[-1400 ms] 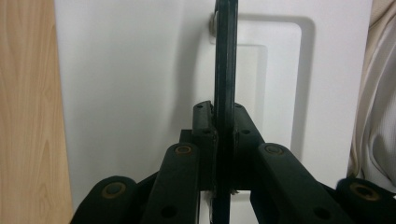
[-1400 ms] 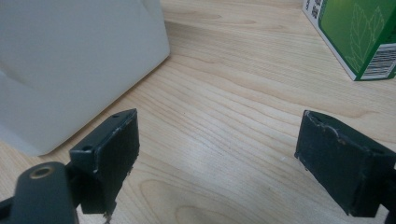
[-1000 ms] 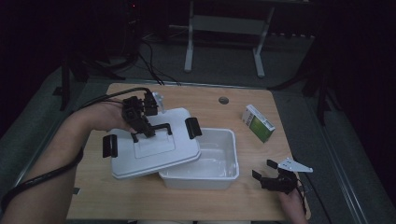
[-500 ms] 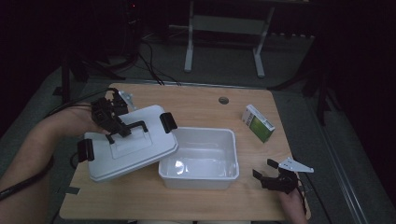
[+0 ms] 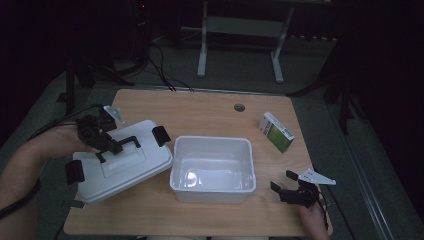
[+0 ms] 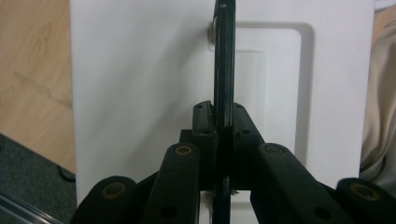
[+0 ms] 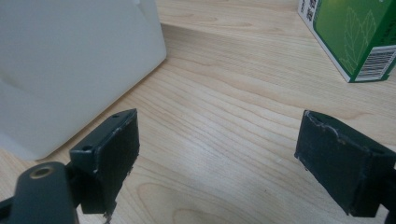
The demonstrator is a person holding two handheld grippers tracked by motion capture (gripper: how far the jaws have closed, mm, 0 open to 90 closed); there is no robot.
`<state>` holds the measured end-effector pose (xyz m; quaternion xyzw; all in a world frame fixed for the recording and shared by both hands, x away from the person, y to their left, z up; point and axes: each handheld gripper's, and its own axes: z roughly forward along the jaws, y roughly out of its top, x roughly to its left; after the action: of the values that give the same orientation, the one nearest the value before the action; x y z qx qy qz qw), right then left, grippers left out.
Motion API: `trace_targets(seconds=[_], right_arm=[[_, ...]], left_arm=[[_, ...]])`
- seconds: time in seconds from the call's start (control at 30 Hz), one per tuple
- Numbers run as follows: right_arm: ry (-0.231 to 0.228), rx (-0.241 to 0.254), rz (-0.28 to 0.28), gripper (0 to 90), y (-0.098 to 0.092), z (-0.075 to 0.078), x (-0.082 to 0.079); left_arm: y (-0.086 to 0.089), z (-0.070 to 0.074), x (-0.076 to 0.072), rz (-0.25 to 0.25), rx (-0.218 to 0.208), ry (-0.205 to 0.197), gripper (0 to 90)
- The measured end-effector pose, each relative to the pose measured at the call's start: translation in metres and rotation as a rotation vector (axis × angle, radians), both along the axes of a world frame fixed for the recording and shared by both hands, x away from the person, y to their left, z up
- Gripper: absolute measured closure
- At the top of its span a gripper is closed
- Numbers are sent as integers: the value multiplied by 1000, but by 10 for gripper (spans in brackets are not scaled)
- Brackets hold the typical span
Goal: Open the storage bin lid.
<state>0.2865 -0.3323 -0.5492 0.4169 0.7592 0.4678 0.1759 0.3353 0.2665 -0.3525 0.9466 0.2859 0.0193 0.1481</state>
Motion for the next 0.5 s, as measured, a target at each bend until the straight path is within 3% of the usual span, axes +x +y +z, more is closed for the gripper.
trace_targets(seconds=[0.1, 0.27, 0.37, 0.4, 0.5], right_arm=[[3, 8, 2, 133, 0, 1, 0], [4, 4, 0, 133, 1, 0, 0], [5, 0, 2, 133, 1, 0, 0], [7, -3, 3, 133, 1, 0, 0], [6, -8, 4, 133, 2, -1, 0]], left_arm=[[10, -16, -1, 25, -9, 14, 837], [22, -40, 1, 62, 15, 41, 838], [28, -49, 2, 83, -4, 33, 837], [32, -61, 3, 101, -19, 24, 837], [33, -74, 4, 108, -16, 29, 837]])
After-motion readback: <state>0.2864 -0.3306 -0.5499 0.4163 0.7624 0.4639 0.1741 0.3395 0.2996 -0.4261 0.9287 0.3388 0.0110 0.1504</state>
